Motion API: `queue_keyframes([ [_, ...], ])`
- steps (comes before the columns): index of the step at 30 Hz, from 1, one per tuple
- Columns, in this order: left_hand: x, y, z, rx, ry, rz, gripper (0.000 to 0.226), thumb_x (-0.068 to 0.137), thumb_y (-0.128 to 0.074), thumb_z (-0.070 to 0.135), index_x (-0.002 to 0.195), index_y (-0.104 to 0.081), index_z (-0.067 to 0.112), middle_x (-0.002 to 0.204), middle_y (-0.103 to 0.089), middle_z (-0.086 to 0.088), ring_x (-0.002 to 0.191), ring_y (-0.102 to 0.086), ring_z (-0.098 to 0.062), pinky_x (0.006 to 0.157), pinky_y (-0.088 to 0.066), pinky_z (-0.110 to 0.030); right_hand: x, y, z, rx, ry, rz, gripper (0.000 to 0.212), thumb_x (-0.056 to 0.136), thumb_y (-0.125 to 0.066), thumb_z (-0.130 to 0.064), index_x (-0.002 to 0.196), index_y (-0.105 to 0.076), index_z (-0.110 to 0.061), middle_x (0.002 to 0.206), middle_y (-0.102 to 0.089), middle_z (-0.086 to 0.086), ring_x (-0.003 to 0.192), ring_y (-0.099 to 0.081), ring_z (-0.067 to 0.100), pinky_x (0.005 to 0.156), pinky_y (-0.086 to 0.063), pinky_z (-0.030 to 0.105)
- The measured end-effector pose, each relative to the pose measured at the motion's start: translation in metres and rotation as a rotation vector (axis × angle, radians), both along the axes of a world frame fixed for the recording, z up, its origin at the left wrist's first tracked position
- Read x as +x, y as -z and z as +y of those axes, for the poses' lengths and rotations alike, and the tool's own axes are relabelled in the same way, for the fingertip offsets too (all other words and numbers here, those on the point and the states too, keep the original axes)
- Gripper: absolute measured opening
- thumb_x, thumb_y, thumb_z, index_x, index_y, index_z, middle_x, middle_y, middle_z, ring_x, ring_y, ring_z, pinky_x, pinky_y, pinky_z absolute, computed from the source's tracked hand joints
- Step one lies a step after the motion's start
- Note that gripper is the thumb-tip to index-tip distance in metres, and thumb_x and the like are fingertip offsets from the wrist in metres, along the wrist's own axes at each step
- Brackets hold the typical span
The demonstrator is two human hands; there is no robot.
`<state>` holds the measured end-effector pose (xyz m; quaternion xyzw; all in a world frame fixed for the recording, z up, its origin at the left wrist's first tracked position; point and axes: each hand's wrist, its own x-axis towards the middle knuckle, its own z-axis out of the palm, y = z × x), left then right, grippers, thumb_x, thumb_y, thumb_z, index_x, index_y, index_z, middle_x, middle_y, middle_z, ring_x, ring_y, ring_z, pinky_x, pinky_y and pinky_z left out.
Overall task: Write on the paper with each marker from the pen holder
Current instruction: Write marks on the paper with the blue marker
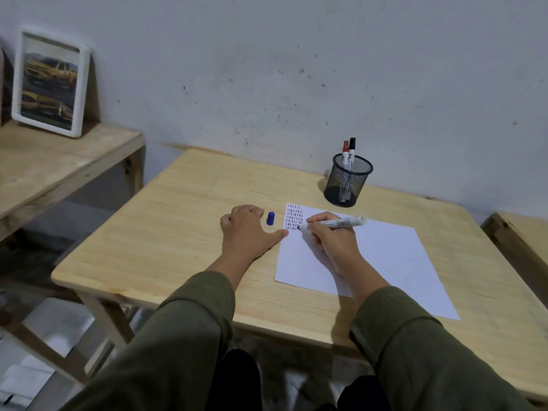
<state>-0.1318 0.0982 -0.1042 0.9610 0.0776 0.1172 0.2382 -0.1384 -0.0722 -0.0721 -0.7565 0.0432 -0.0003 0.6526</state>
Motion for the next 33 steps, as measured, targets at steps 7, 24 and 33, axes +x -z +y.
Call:
queue_keyframes([
  [7, -0.001, -0.001, 0.0, -0.012, 0.0, -0.002, 0.076, 0.067, -0.058, 0.07, 0.125, -0.055, 0.021, 0.137, -0.049, 0.008, 0.132, -0.035, -0.014, 0.106, -0.022, -0.036, 0.001, 0.001, -0.001, -0.026, -0.005, -0.011, 0.004, 0.08, -0.065, -0.009, 0.082, -0.068, -0.01, 0.061, -0.056, -0.005, 0.057, -0.049, 0.005, 0.051, -0.039, 0.014],
  [24, -0.007, -0.011, -0.002, -0.165, 0.076, -0.12, 0.041, 0.082, -0.056, 0.05, 0.123, -0.053, 0.042, 0.124, -0.056, 0.013, 0.126, -0.04, -0.011, 0.094, -0.023, -0.033, 0.0, 0.001, -0.003, 0.074, -0.001, -0.022, 0.009, 0.082, -0.063, -0.008, 0.081, -0.068, -0.015, 0.053, -0.052, -0.007, 0.046, -0.043, 0.004, 0.048, -0.036, 0.013],
  [33, -0.005, -0.024, -0.009, -0.561, 0.015, -0.112, 0.013, 0.086, -0.057, 0.022, 0.082, -0.066, 0.03, 0.074, -0.067, 0.014, 0.088, -0.065, -0.015, 0.089, -0.047, -0.037, 0.002, -0.014, -0.01, 0.141, -0.014, -0.067, 0.008, 0.083, -0.067, -0.013, 0.089, -0.072, -0.015, 0.067, -0.059, 0.003, 0.061, -0.052, 0.013, 0.053, -0.044, 0.019],
])
